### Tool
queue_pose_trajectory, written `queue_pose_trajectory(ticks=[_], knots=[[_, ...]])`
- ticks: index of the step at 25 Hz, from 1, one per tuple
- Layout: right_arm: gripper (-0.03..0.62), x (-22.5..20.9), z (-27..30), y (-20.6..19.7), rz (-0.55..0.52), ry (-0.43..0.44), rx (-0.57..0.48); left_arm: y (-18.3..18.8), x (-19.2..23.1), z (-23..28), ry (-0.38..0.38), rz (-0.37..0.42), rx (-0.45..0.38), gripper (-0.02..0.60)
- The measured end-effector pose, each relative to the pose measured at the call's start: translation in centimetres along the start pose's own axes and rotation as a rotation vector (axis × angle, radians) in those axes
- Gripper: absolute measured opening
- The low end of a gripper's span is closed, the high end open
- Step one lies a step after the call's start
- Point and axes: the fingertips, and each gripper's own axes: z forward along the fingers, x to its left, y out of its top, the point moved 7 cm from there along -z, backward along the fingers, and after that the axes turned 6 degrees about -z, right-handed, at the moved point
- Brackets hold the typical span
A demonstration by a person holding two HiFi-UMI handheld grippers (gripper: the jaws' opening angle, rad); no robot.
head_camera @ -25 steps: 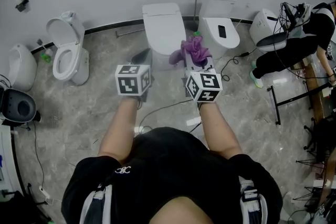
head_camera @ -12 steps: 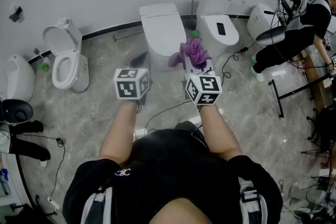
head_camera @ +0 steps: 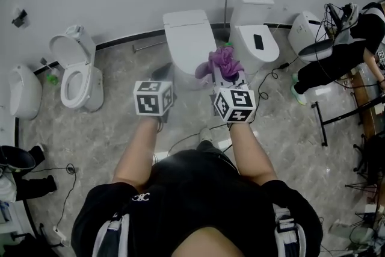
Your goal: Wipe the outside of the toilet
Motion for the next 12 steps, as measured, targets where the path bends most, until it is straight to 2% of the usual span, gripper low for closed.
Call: queue_pose_trajectory(ticks=[5, 12], knots=[[0.081, -3.5, 4.3, 0.1, 0.0, 0.017, -0.003, 2.6, 0.3, 4.7, 0.007, 0.011, -0.007, 0.006], [0.081, -9.6, 9.9, -0.4, 0.004, 0.069, 0.003, 5.2, -0.1, 11.8, 0.059, -0.005, -0.004, 0.006]])
